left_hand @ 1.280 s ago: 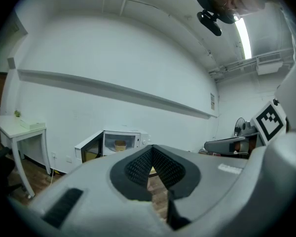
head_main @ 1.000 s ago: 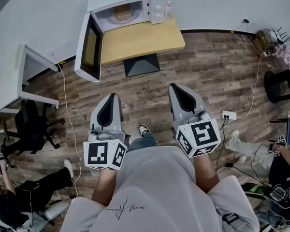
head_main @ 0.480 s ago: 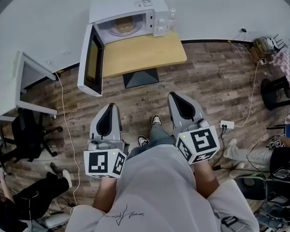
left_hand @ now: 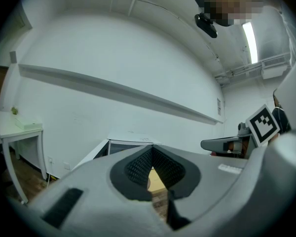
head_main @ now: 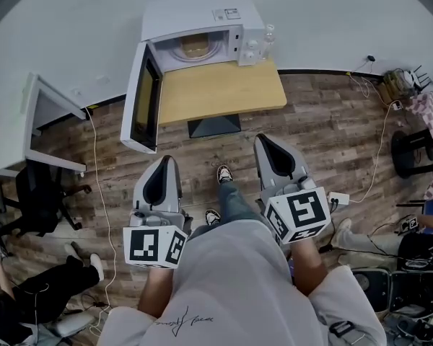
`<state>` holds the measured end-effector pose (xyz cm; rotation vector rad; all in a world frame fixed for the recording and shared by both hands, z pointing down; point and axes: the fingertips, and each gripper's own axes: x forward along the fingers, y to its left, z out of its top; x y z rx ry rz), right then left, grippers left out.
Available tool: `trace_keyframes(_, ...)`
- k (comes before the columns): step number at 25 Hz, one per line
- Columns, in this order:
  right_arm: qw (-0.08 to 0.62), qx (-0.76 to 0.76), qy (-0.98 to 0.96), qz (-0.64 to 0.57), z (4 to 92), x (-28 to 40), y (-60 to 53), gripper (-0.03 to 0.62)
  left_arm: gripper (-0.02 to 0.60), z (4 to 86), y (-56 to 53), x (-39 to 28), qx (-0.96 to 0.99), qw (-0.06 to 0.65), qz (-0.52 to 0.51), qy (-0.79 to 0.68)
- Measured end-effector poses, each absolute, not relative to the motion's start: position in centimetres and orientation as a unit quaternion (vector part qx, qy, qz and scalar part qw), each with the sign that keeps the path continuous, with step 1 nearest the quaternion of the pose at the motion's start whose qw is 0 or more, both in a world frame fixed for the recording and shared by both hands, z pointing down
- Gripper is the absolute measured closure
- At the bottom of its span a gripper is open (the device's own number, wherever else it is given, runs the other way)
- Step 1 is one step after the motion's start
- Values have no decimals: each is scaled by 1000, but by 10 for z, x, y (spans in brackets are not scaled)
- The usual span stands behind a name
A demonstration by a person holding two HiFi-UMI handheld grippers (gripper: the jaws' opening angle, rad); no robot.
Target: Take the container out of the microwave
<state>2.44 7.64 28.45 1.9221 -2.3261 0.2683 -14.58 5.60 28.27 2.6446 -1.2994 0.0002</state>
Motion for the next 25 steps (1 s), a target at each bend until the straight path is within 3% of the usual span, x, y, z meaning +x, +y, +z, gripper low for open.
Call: trace_keyframes(25,102,588,-800,67,307,104,-153,582,581,283,-138,-60,883,91,-1,-461)
